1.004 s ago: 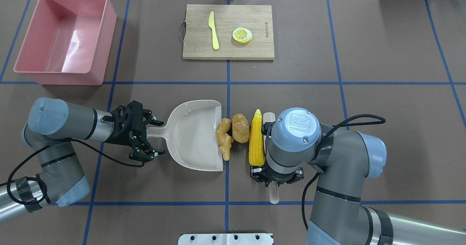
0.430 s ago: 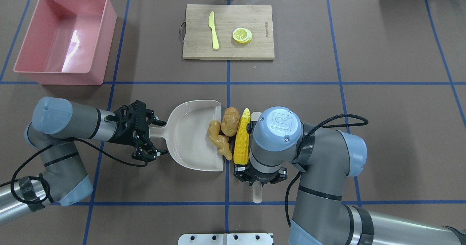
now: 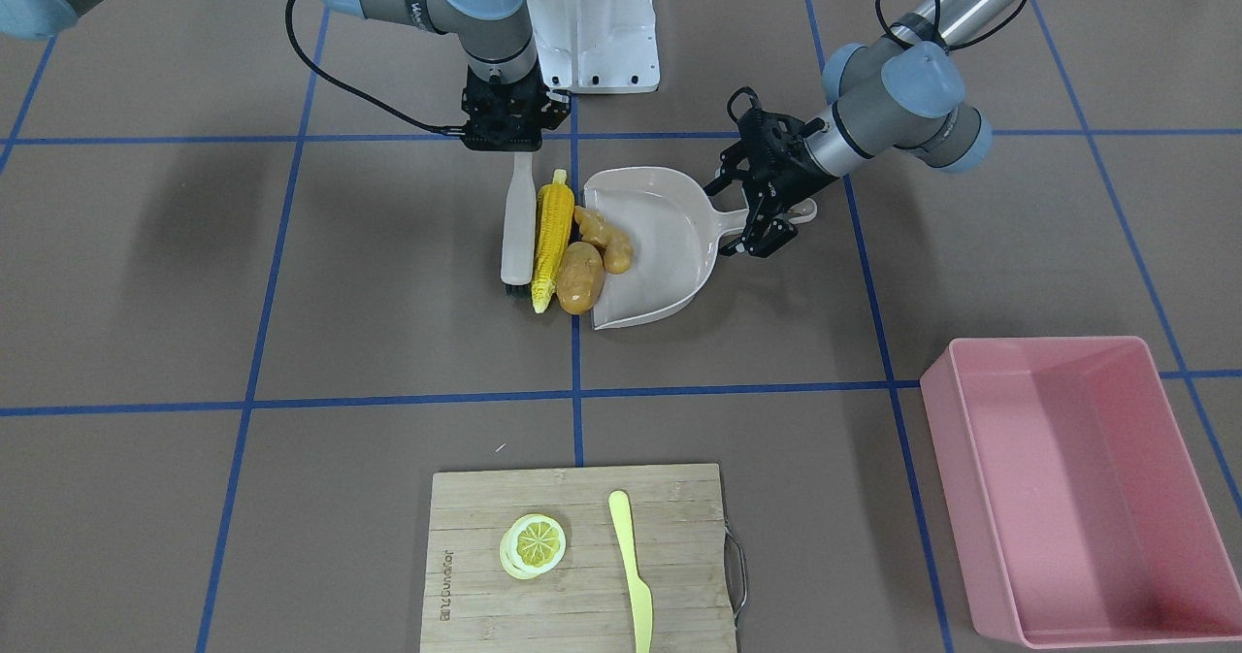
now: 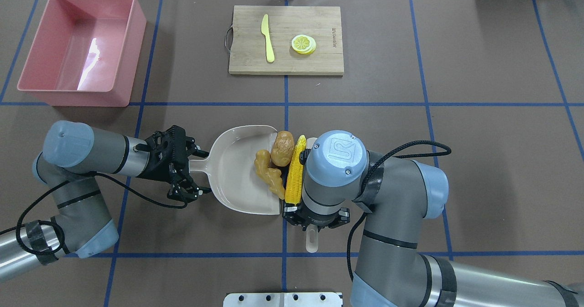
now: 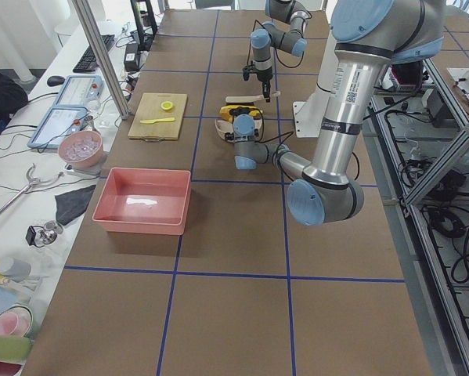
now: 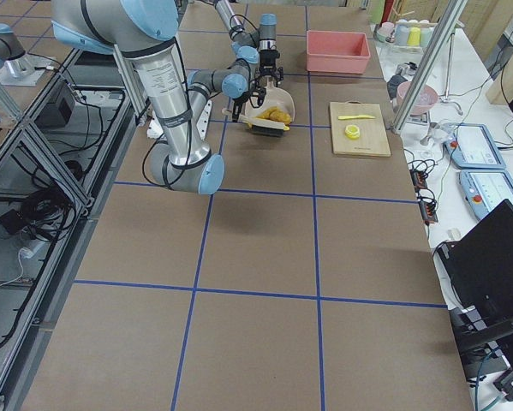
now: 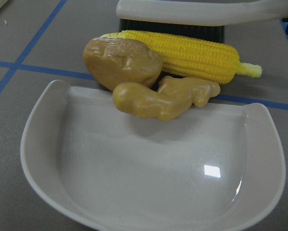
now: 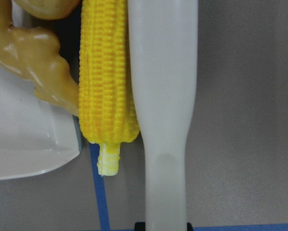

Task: Sweep and dump trash into bin
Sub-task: 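Sweep the corn, potato and ginger into the dustpan with the right-held brush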

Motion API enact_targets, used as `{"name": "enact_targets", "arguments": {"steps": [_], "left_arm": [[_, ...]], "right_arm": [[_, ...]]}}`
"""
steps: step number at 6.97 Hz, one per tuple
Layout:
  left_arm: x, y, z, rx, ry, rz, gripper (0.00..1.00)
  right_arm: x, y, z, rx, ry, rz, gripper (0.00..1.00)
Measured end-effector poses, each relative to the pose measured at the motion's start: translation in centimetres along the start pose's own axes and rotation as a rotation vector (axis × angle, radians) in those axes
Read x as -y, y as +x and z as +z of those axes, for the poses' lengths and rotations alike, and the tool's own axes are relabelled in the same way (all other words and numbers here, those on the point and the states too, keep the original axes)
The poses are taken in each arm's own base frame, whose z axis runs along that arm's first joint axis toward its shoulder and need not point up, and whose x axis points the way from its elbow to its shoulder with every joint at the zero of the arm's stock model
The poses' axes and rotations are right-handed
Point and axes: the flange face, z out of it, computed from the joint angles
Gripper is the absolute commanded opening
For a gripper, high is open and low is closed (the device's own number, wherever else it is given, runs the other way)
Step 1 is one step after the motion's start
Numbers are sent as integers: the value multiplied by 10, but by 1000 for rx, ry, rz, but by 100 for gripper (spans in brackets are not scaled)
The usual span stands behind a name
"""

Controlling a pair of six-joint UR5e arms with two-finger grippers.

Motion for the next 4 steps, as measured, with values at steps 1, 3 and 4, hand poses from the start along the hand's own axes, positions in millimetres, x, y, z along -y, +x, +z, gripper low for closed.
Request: {"name": "enact_targets", "arguments": {"steps": [1, 3, 4], "left_arm": [[0, 0, 0, 0, 0, 0, 98], [0, 1, 1, -1, 0, 0, 98], [0, 1, 1, -1, 0, 0, 98]], "right_arm": [[2, -12, -1, 10, 2, -1, 0], [4, -38, -5, 25, 4, 11, 0], [5, -51, -8, 32, 4, 13, 0]]}}
